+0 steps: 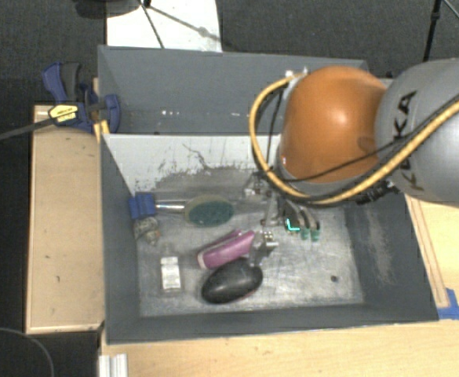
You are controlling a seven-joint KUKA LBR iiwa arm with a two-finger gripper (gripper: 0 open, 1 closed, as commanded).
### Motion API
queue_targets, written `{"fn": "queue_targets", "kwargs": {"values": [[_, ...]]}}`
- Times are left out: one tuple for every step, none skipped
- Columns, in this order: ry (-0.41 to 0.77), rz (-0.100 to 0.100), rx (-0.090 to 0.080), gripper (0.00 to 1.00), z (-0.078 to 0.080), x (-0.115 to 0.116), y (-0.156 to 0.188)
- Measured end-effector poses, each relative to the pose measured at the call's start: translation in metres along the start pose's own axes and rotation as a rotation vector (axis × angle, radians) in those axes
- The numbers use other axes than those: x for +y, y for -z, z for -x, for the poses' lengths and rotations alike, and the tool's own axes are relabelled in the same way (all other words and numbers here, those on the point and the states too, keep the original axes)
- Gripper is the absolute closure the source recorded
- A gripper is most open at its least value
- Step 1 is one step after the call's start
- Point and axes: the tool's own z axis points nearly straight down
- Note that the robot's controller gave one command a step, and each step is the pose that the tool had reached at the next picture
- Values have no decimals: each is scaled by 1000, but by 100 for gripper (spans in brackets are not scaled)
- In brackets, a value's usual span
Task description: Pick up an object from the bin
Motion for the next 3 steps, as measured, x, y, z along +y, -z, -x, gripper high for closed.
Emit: {"fn": "queue_targets", "kwargs": {"values": [[-101,1,-5,0,36,-12,-156],[-107,1,-7,100,37,-12,-153],[-98,2,-13,100,28,-19,-21]]}}
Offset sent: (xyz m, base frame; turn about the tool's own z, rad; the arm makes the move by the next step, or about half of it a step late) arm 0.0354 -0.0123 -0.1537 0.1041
